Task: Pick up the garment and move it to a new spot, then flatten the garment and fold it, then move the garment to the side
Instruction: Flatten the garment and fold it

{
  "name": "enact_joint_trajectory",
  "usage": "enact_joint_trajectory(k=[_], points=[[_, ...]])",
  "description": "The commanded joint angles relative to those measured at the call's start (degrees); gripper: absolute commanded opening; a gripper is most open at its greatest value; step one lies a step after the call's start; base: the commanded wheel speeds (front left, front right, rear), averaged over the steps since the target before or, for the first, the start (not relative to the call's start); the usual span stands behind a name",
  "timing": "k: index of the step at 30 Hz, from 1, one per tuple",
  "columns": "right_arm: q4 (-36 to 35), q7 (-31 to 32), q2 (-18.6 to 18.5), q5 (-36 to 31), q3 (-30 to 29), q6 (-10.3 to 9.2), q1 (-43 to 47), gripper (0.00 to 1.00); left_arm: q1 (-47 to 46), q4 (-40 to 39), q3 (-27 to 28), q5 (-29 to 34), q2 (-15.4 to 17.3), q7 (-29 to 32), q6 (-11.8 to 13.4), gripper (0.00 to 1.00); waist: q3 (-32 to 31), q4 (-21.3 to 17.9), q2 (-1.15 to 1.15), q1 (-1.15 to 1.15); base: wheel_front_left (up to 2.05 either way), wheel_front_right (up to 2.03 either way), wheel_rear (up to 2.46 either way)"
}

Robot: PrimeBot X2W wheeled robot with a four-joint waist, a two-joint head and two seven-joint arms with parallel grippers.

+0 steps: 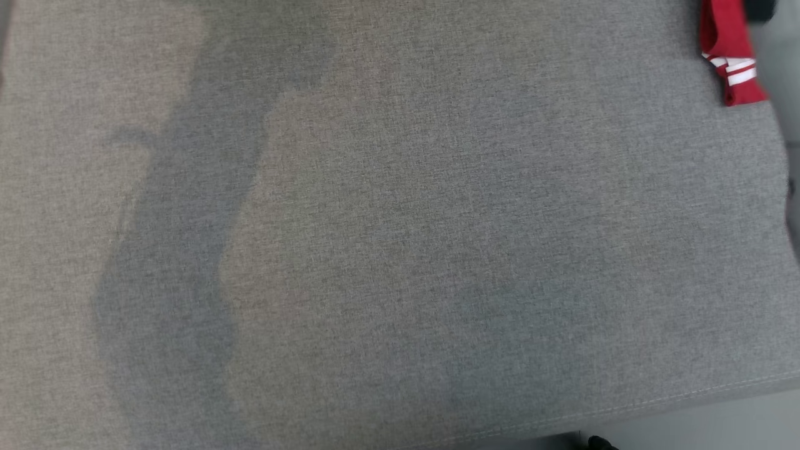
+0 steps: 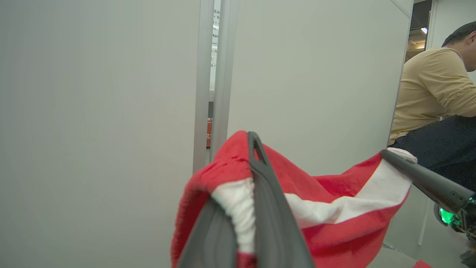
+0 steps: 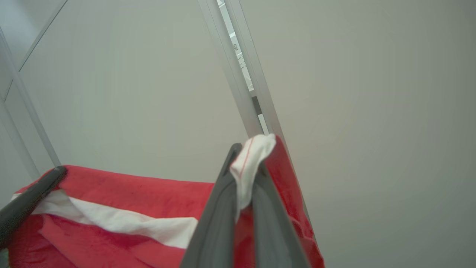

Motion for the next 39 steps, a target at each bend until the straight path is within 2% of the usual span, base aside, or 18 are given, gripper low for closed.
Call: enact_joint_trajectory(k=[1, 4, 6, 9, 13, 21, 30, 39], points=[[-0.7, -0.1, -0.4, 0.4, 0.8, -0.01, 3.4, 0.0, 3.8, -0.6, -0.7, -1.0, 0.7, -0.5, -0.1, 0.0, -0.2, 0.1, 0.0, -0.01, 0.0, 0.0, 0.0], [-3.0, -0.1, -1.0, 1.1, 2.7, -0.01, 9.9, 0.0, 11.1, -3.0, -1.3, -3.2, 2.2, -1.0, -0.1, 0.0, -0.7, 0.1, 0.0, -0.01, 0.0, 0.0, 0.0], [-4.8, -0.1, -1.3, 1.6, 2.9, -0.01, 14.7, 0.0, 16.6, -5.3, -0.3, -1.4, 3.6, -1.0, -0.1, 0.0, -1.2, 0.0, 0.0, -0.01, 0.0, 0.0, 0.0], [-7.8, -0.1, -1.9, 2.1, 3.1, -0.01, 22.7, 0.0, 27.4, -8.9, 3.6, 1.2, 3.7, -1.0, -0.1, 0.0, -2.1, 0.2, 0.0, -0.01, 0.0, 0.0, 0.0], [-12.3, -0.1, -3.1, 2.7, 4.1, -0.01, 32.2, 0.0, 40.6, -14.5, 9.9, 6.3, 2.4, -1.0, -0.1, 0.0, -3.8, 0.4, 0.0, -0.01, 0.0, 0.0, 0.0], [-21.7, -0.1, -6.0, 4.5, 4.2, 0.0, 50.3, 0.0, 62.7, -23.4, 14.9, 16.7, -0.4, -1.0, -0.1, 0.0, -8.1, 0.7, 0.0, -0.01, 0.0, 0.0, 0.0], [-29.3, -0.1, -8.5, 4.7, 1.6, -0.01, 66.8, 0.0, 78.5, -29.3, 16.9, 21.4, -2.0, -0.9, -0.1, 0.0, -12.7, 1.3, 0.0, -0.01, 0.0, 0.0, 0.0], [-36.5, -0.1, -7.8, 3.5, -2.2, -0.01, 80.1, 0.0, 87.6, -33.1, 18.2, 23.9, -3.1, -1.0, -0.1, 0.0, -15.5, 2.1, 0.0, -0.01, 0.0, 0.0, 0.0]])
